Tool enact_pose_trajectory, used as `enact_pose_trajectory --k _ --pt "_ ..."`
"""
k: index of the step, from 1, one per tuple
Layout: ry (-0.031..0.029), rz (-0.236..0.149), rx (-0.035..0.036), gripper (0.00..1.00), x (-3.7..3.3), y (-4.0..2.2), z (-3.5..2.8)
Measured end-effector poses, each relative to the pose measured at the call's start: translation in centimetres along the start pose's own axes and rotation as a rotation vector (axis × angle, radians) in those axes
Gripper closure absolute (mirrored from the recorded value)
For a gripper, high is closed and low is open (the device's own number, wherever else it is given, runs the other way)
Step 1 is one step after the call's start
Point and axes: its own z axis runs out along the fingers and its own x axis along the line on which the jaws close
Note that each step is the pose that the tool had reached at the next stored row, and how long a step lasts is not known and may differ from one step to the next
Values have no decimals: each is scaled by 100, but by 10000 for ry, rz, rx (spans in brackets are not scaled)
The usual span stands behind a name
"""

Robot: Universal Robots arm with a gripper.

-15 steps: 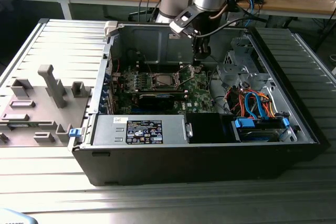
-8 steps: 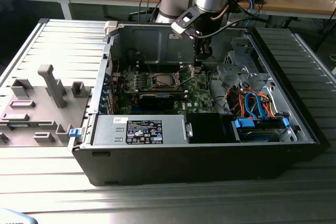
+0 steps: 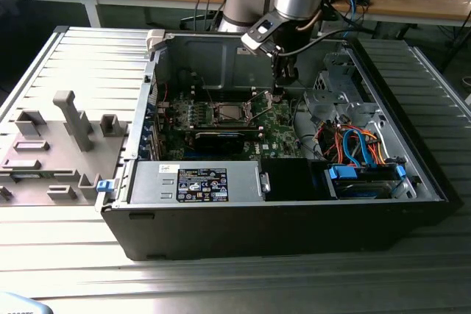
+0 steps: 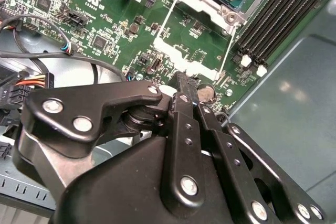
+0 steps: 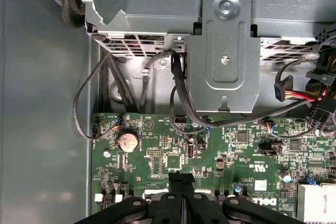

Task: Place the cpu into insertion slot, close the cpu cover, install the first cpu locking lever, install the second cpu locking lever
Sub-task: 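Close the cpu cover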

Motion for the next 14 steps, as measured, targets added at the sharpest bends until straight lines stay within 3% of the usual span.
enact_pose_trajectory --k 14 --pt "0 1 0 89 1 11 79"
